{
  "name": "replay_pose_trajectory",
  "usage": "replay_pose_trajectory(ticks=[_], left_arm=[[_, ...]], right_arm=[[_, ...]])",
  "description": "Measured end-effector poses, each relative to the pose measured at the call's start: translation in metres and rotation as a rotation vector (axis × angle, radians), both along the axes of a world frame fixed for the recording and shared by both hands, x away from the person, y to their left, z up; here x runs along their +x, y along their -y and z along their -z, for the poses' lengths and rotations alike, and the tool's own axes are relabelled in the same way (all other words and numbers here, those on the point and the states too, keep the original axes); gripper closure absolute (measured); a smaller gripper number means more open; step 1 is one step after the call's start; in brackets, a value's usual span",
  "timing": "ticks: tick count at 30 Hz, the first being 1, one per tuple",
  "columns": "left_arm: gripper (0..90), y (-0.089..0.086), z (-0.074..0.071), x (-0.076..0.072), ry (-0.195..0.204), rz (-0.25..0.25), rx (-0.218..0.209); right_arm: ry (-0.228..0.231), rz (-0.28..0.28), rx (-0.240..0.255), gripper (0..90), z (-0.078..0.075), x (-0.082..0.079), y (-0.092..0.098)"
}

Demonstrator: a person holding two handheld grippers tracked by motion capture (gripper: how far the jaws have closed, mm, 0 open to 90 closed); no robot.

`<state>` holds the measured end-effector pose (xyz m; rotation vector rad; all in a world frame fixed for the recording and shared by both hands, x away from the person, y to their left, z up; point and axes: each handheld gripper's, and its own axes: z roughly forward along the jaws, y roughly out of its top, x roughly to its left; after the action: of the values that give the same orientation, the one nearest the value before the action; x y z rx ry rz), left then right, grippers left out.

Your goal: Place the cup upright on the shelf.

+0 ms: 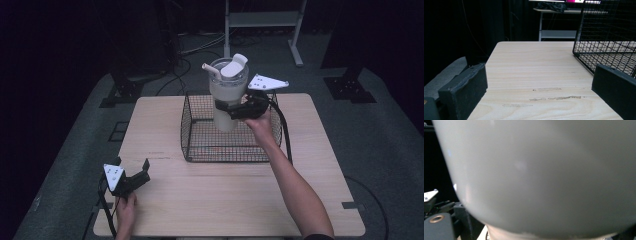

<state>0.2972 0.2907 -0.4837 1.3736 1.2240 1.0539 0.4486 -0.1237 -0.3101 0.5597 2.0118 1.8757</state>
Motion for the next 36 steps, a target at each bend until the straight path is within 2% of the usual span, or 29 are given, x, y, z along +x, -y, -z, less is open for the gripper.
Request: replay_pose_trajectory(ticks=[4,7,14,18,23,31,36], left_arm=[[0.0,0.000,0.000,0.000,0.002,0.001,-0.003],[0.0,0.000,0.000,0.000,0.005,0.002,-0.006],[0.0,-0.001,0.000,0.000,0.007,0.003,-0.004],[0.0,-0.001,0.000,0.000,0.007,0.004,-0.004],[0.0,-0.002,0.000,0.000,0.009,0.005,-0.011],[0.0,-0.002,0.000,-0.001,0.008,0.005,-0.017],[0.0,-0.003,0.000,-0.001,0.010,0.007,-0.022]], right_arm=[[-0.007,-0.003,-0.008,7.8,0.002,0.010,-0.005],[-0.008,-0.009,-0.031,7.8,0.003,0.019,-0.010],[-0.042,-0.016,-0.060,7.8,0.009,0.035,-0.020],[-0.047,-0.026,-0.079,7.8,0.012,0.042,-0.023],[-0.056,-0.016,-0.091,7.8,0.017,0.047,-0.025],[-0.094,-0.020,-0.169,7.8,0.035,0.057,-0.034],[-0.117,-0.034,-0.191,7.8,0.044,0.062,-0.037]])
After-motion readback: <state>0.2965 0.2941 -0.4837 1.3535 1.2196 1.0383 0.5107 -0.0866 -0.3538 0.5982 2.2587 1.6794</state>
